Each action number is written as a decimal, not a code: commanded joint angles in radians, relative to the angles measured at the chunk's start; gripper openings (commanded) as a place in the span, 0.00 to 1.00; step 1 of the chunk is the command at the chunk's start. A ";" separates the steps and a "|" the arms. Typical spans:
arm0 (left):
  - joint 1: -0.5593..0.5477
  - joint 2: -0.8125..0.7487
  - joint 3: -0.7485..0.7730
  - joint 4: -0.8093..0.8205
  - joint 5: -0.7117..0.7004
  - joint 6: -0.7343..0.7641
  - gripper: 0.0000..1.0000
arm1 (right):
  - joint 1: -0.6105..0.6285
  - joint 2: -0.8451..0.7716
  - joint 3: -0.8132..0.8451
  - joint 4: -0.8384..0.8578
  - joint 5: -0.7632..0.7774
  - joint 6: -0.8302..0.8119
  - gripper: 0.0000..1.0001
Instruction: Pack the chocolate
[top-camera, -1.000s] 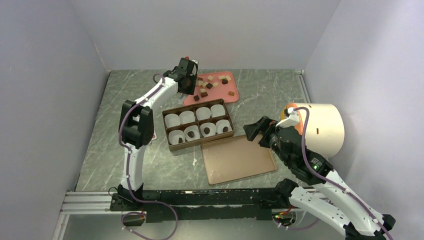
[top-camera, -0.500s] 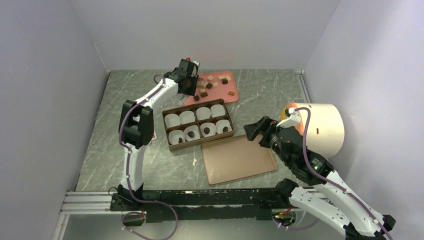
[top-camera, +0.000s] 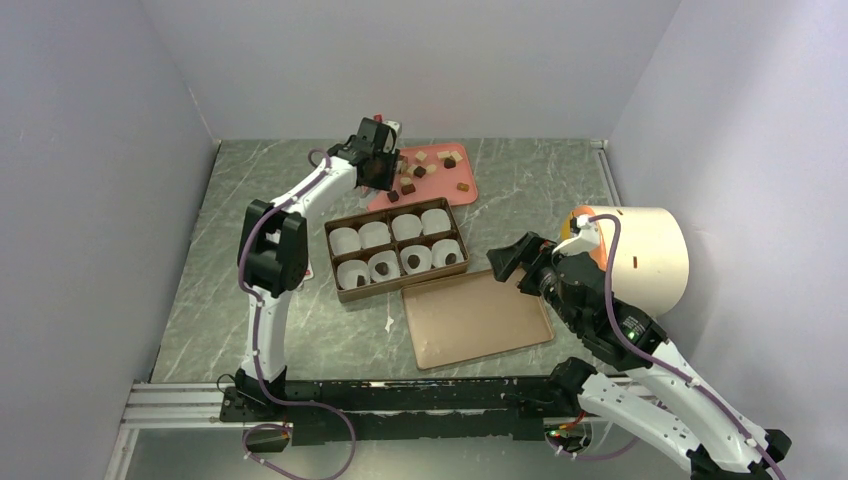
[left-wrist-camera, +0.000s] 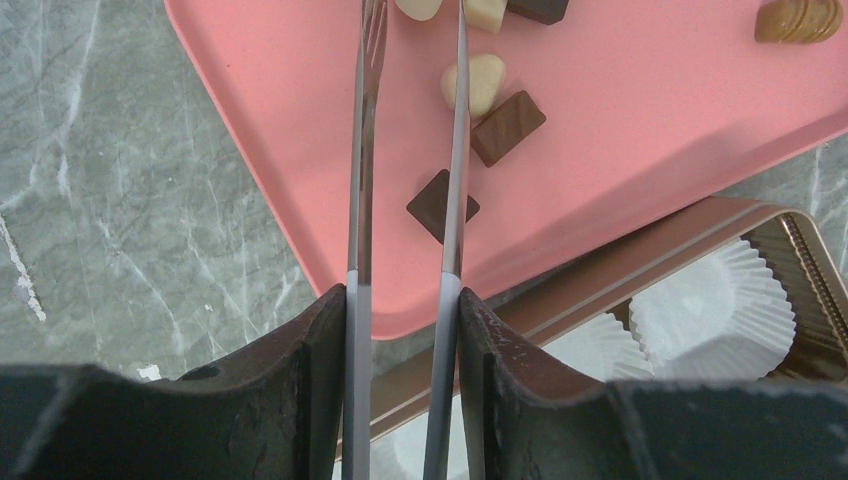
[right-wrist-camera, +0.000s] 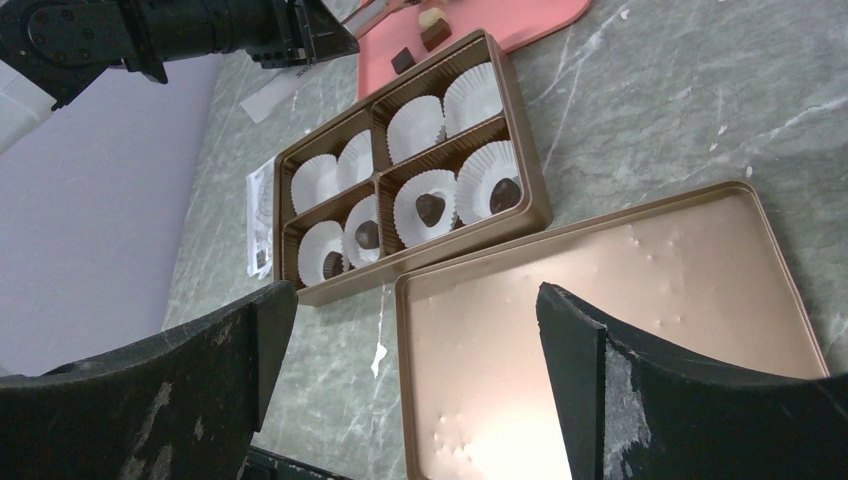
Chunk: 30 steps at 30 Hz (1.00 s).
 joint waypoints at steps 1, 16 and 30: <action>-0.006 0.009 0.046 0.048 0.011 0.022 0.44 | -0.002 0.007 0.012 0.025 0.009 0.002 0.95; -0.005 0.027 0.056 0.039 -0.011 0.027 0.33 | -0.001 -0.001 0.022 0.012 0.019 -0.002 0.95; -0.006 -0.089 0.026 0.009 0.000 -0.004 0.18 | -0.001 0.002 0.027 0.024 0.004 -0.006 0.95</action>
